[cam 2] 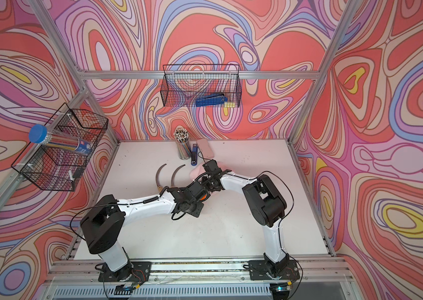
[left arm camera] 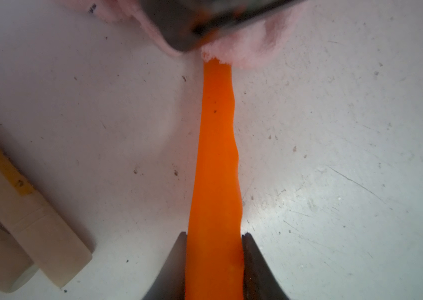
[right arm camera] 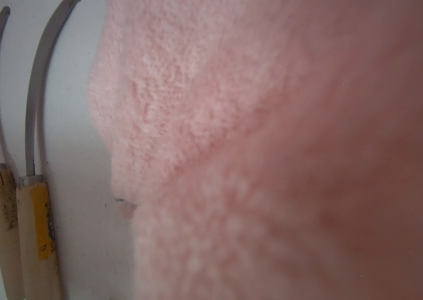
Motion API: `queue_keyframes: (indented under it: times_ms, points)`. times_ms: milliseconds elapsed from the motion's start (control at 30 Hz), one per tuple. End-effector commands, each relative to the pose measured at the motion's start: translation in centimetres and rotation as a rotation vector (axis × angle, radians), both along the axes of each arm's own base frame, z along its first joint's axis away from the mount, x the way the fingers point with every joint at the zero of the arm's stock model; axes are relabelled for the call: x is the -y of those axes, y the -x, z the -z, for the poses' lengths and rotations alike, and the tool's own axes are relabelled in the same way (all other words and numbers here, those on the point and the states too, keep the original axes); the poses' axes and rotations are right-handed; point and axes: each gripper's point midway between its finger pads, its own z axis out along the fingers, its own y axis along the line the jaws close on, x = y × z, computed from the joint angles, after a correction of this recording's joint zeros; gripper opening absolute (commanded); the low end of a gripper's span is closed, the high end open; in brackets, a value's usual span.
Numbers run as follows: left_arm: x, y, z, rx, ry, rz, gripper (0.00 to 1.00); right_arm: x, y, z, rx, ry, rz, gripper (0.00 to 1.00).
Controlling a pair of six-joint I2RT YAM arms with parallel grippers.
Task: Wipe small sickles with rags
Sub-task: Wipe the small sickle.
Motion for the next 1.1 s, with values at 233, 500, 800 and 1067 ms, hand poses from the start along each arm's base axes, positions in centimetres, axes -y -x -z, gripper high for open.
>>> queue_keyframes:
  times_ms: [233,500,800,1067]
  points:
    - [-1.6,-0.4,-0.2,0.04,-0.064,-0.035,0.0,10.7,-0.1,5.0,-0.158,0.039,0.293,0.0]
    - [-2.1,-0.5,-0.2,0.048,-0.08,-0.049,0.0,17.3,-0.4,4.2,-0.124,0.135,0.458,0.0]
    - [-2.7,-0.6,-0.4,0.057,-0.089,-0.068,0.0,23.0,0.4,4.4,-0.163,0.171,0.611,0.0]
    - [-2.7,-0.7,0.0,0.04,-0.085,-0.075,0.0,20.6,-0.6,1.8,-0.084,0.05,0.523,0.0]
